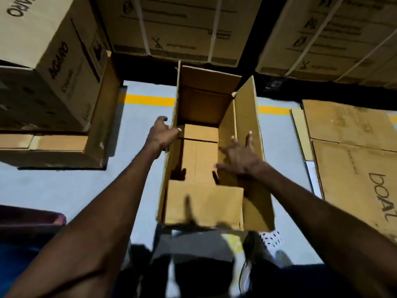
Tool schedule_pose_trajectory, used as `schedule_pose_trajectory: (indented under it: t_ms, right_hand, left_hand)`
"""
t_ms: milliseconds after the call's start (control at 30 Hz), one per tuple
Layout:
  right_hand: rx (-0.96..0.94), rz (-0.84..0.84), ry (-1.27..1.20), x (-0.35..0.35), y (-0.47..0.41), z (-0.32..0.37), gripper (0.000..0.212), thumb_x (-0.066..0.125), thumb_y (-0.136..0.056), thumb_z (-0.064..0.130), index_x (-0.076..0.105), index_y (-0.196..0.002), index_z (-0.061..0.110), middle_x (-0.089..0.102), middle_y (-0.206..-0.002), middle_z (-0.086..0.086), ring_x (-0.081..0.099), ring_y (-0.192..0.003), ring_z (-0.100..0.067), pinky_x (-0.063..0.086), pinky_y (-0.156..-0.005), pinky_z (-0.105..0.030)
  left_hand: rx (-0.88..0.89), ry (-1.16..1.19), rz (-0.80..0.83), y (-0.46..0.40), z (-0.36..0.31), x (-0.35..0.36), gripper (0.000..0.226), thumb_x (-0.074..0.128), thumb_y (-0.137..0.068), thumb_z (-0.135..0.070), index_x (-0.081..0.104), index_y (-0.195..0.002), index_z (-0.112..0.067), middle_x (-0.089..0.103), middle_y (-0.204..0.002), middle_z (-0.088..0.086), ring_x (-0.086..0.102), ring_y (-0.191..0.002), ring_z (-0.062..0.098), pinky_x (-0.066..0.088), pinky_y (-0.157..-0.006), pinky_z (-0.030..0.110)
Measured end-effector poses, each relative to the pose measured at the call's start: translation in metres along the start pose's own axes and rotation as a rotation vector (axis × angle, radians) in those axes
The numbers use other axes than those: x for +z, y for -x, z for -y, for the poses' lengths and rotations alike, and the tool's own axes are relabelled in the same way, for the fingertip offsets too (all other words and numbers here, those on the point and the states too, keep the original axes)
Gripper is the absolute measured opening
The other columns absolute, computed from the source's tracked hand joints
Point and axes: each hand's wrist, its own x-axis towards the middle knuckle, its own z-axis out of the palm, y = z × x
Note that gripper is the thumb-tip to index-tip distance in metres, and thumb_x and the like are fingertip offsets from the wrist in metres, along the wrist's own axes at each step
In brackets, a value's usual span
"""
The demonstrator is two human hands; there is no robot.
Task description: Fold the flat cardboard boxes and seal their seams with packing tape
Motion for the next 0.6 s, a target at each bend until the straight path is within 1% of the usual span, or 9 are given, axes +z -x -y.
schedule_pose_trajectory:
  t_ms: [67, 133, 200, 267, 400, 433, 500, 533, 600]
  right_hand:
    - [0.045, -0.116, -0.09, -0.02, -0.03, -0.026, 0.08, 0.044, -0.098, 0.061, 0.018, -0.159, 0.017, 0.016, -0.167, -0.011, 0.003, -0.155, -0.028, -0.003, -0.122, -0.059]
    - [0.079, -0.196, -0.272, -0.036, -0.058, -0.051, 0.089, 0.055, -0.097, 0.053, 0.007, -0.161, 0.014, 0.003, -0.169, -0.011, 0.0, -0.155, -0.029, 0.009, -0.125, -0.049]
    - [0.141, -0.262, -0.426, -0.049, -0.083, -0.069, 0.101, 0.064, -0.093, 0.048, -0.003, -0.161, 0.014, -0.008, -0.168, -0.012, 0.001, -0.154, -0.032, 0.016, -0.125, -0.046]
    - [0.203, -0.313, -0.569, -0.061, -0.107, -0.082, 0.113, 0.072, -0.089, 0.044, -0.01, -0.16, 0.012, -0.014, -0.167, -0.013, 0.003, -0.154, -0.033, 0.018, -0.124, -0.044]
    - [0.137, -0.428, -0.835, -0.08, -0.141, -0.092, 0.128, 0.081, -0.08, 0.042, -0.016, -0.157, 0.01, -0.008, -0.168, -0.015, 0.004, -0.154, -0.032, 0.017, -0.124, -0.046]
    - [0.131, -0.482, -0.906, -0.079, -0.145, -0.091, 0.123, 0.079, -0.081, 0.047, -0.01, -0.159, 0.014, 0.001, -0.168, -0.014, 0.013, -0.153, -0.031, 0.022, -0.122, -0.044]
    - [0.227, -0.639, -1.016, -0.075, -0.148, -0.086, 0.094, 0.065, -0.085, 0.067, 0.022, -0.159, 0.028, 0.035, -0.158, -0.008, 0.04, -0.141, -0.026, 0.036, -0.112, -0.04]
    - [0.269, -0.68, -1.04, -0.072, -0.148, -0.083, 0.08, 0.054, -0.084, 0.078, 0.04, -0.15, 0.034, 0.053, -0.145, -0.003, 0.052, -0.13, -0.022, 0.042, -0.109, -0.041]
    - [0.231, -0.657, -0.927, -0.059, -0.15, -0.081, 0.079, 0.033, -0.079, 0.092, 0.063, -0.13, 0.04, 0.07, -0.12, 0.0, 0.061, -0.117, -0.021, 0.045, -0.105, -0.05]
  left_hand:
    - [0.027, 0.074, -0.019, -0.023, -0.003, -0.004, 0.065, 0.068, -0.091, -0.027, 0.038, -0.149, -0.017, 0.054, -0.133, 0.006, 0.058, -0.107, 0.024, 0.055, -0.087, 0.037]
    - [0.067, 0.085, -0.006, -0.045, -0.008, -0.011, 0.068, 0.069, -0.083, -0.035, 0.043, -0.145, -0.023, 0.056, -0.138, 0.005, 0.06, -0.114, 0.027, 0.055, -0.095, 0.046]
    - [0.098, 0.101, -0.001, -0.063, -0.01, -0.017, 0.064, 0.068, -0.082, -0.035, 0.048, -0.142, -0.025, 0.059, -0.135, 0.004, 0.064, -0.109, 0.027, 0.058, -0.089, 0.047]
    - [0.125, 0.171, 0.0, -0.078, -0.007, -0.02, 0.049, 0.064, -0.094, -0.025, 0.051, -0.141, -0.025, 0.063, -0.129, 0.003, 0.066, -0.104, 0.025, 0.06, -0.083, 0.04]
    - [0.077, 0.345, 0.049, -0.092, 0.009, -0.025, 0.033, 0.061, -0.098, -0.026, 0.063, -0.13, -0.026, 0.071, -0.105, -0.002, 0.069, -0.08, 0.015, 0.054, -0.058, 0.022]
    - [0.06, 0.383, 0.073, -0.092, 0.013, -0.027, 0.036, 0.063, -0.095, -0.032, 0.063, -0.131, -0.025, 0.072, -0.106, -0.002, 0.07, -0.079, 0.013, 0.054, -0.057, 0.021]
    - [0.042, 0.458, 0.119, -0.095, 0.02, -0.029, 0.053, 0.068, -0.088, -0.043, 0.058, -0.137, -0.024, 0.073, -0.114, 0.002, 0.072, -0.084, 0.015, 0.055, -0.064, 0.025]
    - [0.044, 0.476, 0.144, -0.096, 0.022, -0.029, 0.053, 0.067, -0.089, -0.044, 0.058, -0.137, -0.023, 0.073, -0.113, 0.002, 0.072, -0.085, 0.016, 0.056, -0.067, 0.026]
    - [0.069, 0.505, 0.193, -0.095, 0.021, -0.028, 0.035, 0.058, -0.097, -0.038, 0.062, -0.129, -0.024, 0.075, -0.101, -0.002, 0.071, -0.081, 0.014, 0.057, -0.068, 0.026]
